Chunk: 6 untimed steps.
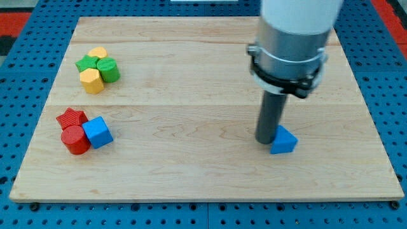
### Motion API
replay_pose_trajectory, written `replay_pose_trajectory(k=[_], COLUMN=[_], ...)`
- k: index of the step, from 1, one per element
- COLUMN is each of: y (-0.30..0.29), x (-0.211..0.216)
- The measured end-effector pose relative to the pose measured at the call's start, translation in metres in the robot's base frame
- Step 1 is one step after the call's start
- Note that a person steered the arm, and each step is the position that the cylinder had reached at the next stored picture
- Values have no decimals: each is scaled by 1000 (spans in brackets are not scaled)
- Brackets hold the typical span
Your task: Move blue triangle towards bottom right
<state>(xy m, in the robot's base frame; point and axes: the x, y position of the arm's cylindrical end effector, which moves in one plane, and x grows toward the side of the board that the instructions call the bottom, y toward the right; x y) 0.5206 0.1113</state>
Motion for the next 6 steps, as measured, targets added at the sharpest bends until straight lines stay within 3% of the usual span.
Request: replay_pose_trajectory(k=[4, 6], y=[61, 61], x=[7, 18])
